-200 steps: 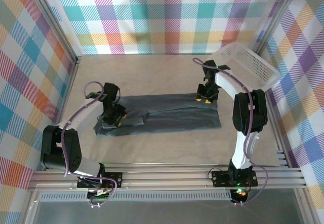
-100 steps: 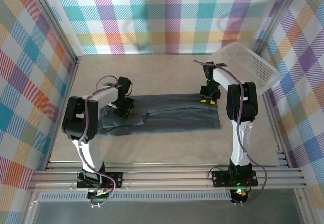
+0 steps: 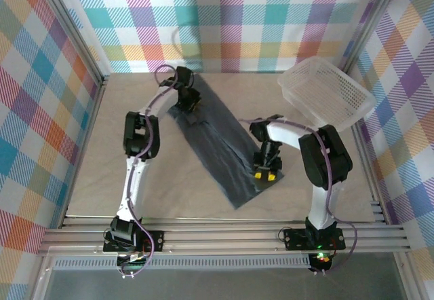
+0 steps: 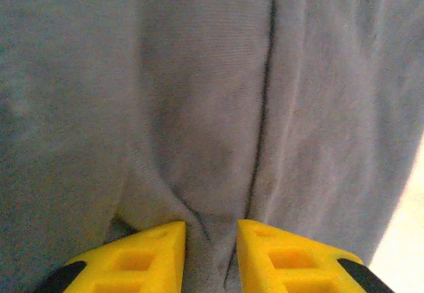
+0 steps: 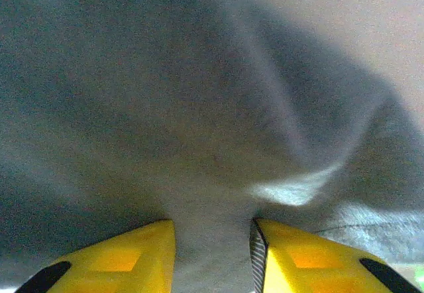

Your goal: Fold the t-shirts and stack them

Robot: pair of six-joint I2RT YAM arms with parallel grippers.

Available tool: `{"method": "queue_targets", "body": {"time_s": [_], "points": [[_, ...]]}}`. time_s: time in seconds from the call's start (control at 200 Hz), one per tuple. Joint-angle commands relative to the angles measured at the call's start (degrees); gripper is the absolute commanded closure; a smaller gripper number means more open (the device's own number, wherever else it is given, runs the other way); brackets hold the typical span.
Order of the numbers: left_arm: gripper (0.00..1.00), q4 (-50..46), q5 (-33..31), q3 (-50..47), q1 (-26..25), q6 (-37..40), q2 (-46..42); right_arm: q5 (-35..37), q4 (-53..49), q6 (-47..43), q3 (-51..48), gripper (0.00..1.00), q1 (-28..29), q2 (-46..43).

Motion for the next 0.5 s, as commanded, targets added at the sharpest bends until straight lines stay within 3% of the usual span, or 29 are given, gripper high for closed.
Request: {"method": "queue_targets", "body": {"time_s": [0.0,0.16,0.325,0.425,0.495], "points": [[0.71,1.3,6.2,9.8,-3.9,2.6,9.6,-9.2,4.0,8.7,-3.1,0.64,3.3,-1.6],[0.68,13.6,7.9,16.9,-4.9,-2.8,15.9,-18.1,12.0,16.5,-4.1,0.64,6.1,-0.9],[0.68,10.6,7.4,23.2,-4.5,-3.5,17.5,-19.3,13.2,20.2,-3.4,0.63,6.4,-2.3],[0.58,8.8,7.2,23.3,-4.5,-2.3,14.5,-20.7,12.5,20.4,-3.6,0.63,6.4,-3.7],[0.5,4.8,3.6,23.2,-4.6,0.3,10.2,-18.0,10.1,19.5,-2.7,0.62,6.3,-6.9]]}}
